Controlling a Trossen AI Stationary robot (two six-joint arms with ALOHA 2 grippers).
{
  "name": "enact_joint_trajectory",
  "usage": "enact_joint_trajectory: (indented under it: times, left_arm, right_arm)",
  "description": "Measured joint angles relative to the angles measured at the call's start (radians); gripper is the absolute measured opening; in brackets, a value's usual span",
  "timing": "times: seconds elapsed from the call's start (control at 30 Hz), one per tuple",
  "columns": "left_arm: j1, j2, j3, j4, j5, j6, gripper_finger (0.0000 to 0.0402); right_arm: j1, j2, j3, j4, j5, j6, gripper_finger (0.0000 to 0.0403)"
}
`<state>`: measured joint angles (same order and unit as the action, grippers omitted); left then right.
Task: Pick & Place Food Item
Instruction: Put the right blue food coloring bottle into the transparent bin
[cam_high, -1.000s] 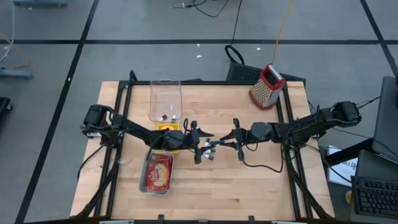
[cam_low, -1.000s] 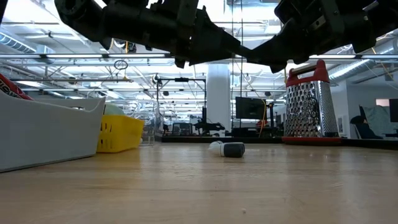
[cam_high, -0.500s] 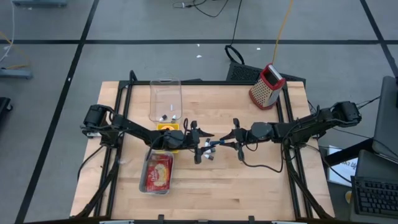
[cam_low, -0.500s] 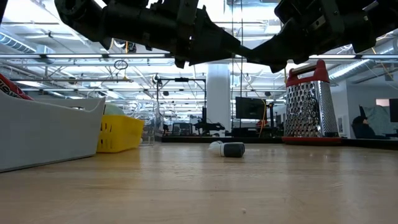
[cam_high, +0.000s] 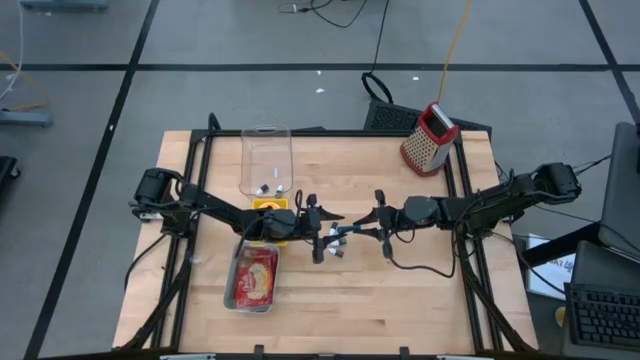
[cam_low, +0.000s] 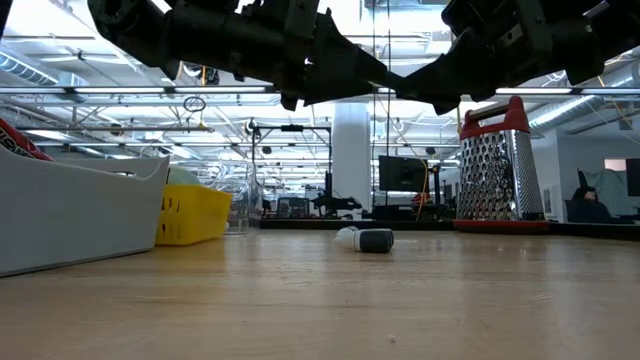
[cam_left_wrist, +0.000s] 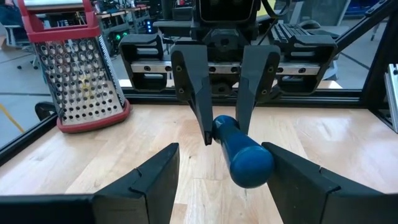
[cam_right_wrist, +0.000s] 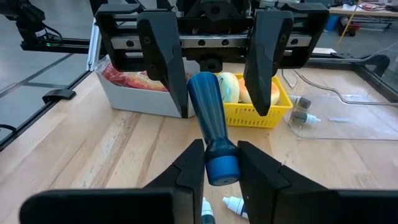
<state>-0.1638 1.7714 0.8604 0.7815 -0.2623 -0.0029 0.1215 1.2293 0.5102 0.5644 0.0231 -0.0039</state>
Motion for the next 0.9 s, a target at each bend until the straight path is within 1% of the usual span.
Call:
enact_joint_trajectory:
  times: [0.13, 0.27, 0.9]
  left_arm:
    - [0.0, 0.0, 0.0, 0.0, 0.0, -0.001, 0.0225]
    - [0.0, -0.001, 0.0, 0.0, 0.0, -0.002, 0.0225]
    - [0.0, -0.001, 0.0, 0.0, 0.0, -0.002, 0.0225]
  right_arm:
    - [0.0, 0.0, 0.0, 0.0, 0.006, -0.005, 0.0064]
    - [0.0, 0.0, 0.0, 0.0, 0.033, -0.008, 0.0065]
    - [0.0, 0.0, 0.0, 0.0, 0.032, -0.008, 0.0065]
